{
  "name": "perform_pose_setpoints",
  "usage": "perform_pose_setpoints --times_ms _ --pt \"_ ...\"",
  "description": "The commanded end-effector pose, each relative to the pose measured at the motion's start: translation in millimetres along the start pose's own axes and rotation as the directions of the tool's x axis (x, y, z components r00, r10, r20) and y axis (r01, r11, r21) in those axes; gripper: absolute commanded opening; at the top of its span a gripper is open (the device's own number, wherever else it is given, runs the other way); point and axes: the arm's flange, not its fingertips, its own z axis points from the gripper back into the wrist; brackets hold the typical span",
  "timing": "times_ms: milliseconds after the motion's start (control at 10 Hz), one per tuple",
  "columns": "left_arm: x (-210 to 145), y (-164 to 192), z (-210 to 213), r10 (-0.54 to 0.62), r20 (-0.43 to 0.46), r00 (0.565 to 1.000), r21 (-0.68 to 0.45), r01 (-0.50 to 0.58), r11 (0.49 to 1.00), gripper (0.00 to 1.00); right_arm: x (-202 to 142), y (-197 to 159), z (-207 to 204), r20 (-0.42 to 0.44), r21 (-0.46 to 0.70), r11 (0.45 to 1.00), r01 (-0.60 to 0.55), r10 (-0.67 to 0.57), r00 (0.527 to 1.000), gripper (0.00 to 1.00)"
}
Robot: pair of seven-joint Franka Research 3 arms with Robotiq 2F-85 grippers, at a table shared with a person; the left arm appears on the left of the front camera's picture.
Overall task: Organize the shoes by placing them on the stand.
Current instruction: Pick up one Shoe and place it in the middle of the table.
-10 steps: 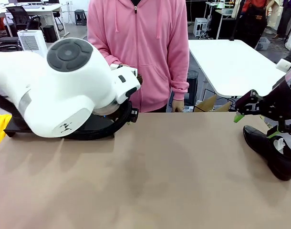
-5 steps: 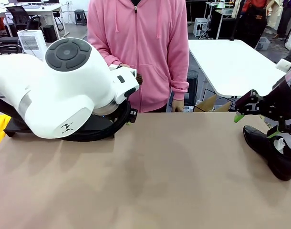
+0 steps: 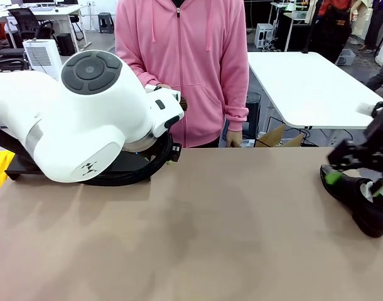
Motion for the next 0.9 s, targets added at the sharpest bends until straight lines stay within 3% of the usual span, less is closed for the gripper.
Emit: perform_pose_setpoints --times_ms 0,200,300,400,600,800 --pt "1 -3 -1 0.012 0.018 1.0 0.011 -0.012 1.0 0.55 20 -29 21 -0.028 -0.029 0.987 -0.161 0.16 0.987 1.0" --pt "1 -3 -1 0.012 0.018 1.0 0.011 -0.012 1.0 0.55 44 -49 10 -0.058 -0.119 0.947 -0.3 0.295 0.954 1.0" --pt "1 -3 -1 0.012 0.018 1.0 0.011 -0.012 1.0 0.55 56 -41 -2 -0.052 -0.208 0.953 -0.219 0.213 0.976 1.0" --pt "1 -3 -1 0.012 0.018 1.0 0.011 -0.012 1.0 0.55 27 -47 15 -0.05 -0.065 0.973 -0.223 0.22 0.974 1.0" --pt "1 -3 -1 0.012 0.018 1.0 0.011 -0.012 1.0 0.55 42 -48 2 -0.072 -0.12 0.961 -0.248 0.241 0.968 1.0" --pt "1 -3 -1 0.012 0.018 1.0 0.011 -0.012 1.0 0.55 51 -31 -32 -0.098 -0.272 0.859 -0.434 0.424 0.9 1.0"
